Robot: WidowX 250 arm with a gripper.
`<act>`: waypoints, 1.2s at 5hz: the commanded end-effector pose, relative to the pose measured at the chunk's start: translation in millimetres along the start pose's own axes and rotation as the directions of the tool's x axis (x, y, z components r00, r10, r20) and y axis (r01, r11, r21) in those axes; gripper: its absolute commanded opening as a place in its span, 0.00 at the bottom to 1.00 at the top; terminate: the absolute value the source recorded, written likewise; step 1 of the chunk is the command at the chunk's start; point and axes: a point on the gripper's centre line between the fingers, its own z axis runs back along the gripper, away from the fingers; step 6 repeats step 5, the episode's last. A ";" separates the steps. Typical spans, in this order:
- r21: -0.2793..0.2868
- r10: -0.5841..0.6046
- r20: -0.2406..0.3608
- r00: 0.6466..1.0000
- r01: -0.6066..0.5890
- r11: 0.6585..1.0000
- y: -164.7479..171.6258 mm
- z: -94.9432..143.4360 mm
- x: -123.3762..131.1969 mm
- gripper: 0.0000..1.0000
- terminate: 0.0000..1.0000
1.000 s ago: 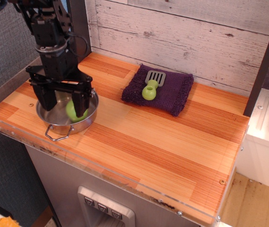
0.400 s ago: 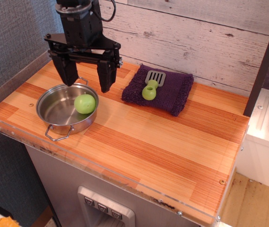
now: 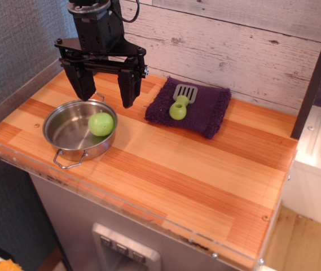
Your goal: Put the lime inside the pan
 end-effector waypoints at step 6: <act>0.004 0.002 0.058 0.998 -0.002 1.000 3.2 18.1 4.5 1.00 1.00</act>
